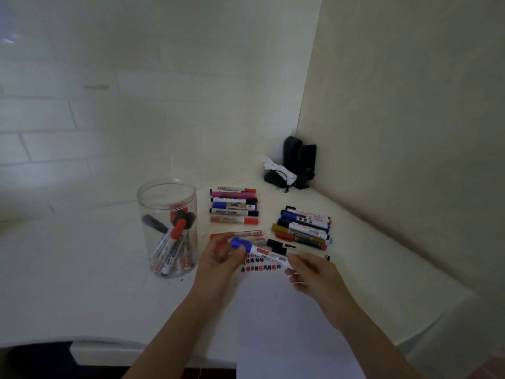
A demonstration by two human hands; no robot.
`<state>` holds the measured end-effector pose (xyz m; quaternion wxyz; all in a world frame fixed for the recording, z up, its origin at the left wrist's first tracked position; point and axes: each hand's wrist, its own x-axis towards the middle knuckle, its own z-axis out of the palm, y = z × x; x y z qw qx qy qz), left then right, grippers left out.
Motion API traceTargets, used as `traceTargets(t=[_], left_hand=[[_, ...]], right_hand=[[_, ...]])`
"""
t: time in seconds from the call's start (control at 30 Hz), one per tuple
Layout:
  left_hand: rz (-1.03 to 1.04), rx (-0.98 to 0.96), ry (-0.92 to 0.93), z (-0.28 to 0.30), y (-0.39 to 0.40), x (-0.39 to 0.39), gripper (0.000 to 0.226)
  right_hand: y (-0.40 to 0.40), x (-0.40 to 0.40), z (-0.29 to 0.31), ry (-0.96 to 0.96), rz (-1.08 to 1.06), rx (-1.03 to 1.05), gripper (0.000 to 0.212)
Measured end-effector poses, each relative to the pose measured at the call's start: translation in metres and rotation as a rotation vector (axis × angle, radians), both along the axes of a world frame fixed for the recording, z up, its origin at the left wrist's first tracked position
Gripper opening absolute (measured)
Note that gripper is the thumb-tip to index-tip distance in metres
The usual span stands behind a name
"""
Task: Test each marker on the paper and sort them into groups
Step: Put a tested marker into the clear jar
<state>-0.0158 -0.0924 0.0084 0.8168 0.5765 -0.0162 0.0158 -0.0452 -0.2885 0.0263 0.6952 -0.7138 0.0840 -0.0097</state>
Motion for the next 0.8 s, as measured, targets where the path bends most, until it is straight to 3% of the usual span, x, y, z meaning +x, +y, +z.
traceTargets(t=[0.23, 0.37, 0.5, 0.63, 0.8], left_hand=[[0.147, -0.041, -0.061, 0.017, -0.017, 0.009, 0.032], [0.273, 0.262, -0.203, 0.028, -0.004, 0.016, 0.034], [0.247, 0.455, -0.449, 0.079, 0.007, 0.015, 0.034], [0.339, 0.459, -0.619, 0.145, 0.042, 0.017, 0.036], [0.519, 0.382, -0.525, 0.174, 0.109, 0.015, 0.036]], right_hand=[[0.019, 0.014, 0.001, -0.087, 0.132, -0.276, 0.012], [0.001, 0.032, -0.003, -0.121, 0.054, -0.498, 0.009], [-0.011, 0.052, -0.015, -0.115, -0.008, -0.576, 0.008], [-0.008, 0.061, -0.014, -0.15, 0.005, -0.68, 0.006], [0.027, 0.071, -0.003, -0.259, 0.083, -0.79, 0.006]])
